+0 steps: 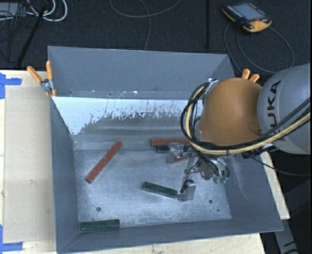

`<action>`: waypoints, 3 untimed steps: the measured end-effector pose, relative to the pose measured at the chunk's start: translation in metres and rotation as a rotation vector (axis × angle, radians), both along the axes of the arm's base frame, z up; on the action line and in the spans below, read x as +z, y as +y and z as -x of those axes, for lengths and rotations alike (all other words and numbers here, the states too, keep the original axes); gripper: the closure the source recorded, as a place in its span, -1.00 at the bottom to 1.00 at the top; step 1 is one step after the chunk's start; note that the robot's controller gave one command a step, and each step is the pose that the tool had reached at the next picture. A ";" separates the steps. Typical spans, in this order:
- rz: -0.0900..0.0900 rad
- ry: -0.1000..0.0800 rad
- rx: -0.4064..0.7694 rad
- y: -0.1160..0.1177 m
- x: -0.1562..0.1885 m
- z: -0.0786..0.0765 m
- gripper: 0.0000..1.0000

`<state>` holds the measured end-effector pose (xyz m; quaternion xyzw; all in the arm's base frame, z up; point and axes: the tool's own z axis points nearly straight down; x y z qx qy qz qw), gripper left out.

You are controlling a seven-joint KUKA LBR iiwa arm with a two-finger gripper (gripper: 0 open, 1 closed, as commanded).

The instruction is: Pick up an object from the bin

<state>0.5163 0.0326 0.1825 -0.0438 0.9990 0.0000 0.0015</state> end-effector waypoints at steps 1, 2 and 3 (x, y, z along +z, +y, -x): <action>0.000 -0.001 0.136 0.004 -0.051 -0.005 -1.00; 0.000 -0.005 0.241 -0.025 -0.111 0.036 1.00; 0.000 -0.004 0.241 -0.025 -0.111 0.036 1.00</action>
Offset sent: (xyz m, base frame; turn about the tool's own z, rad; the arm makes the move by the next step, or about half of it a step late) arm -0.0378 -0.0252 -0.1125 -0.2449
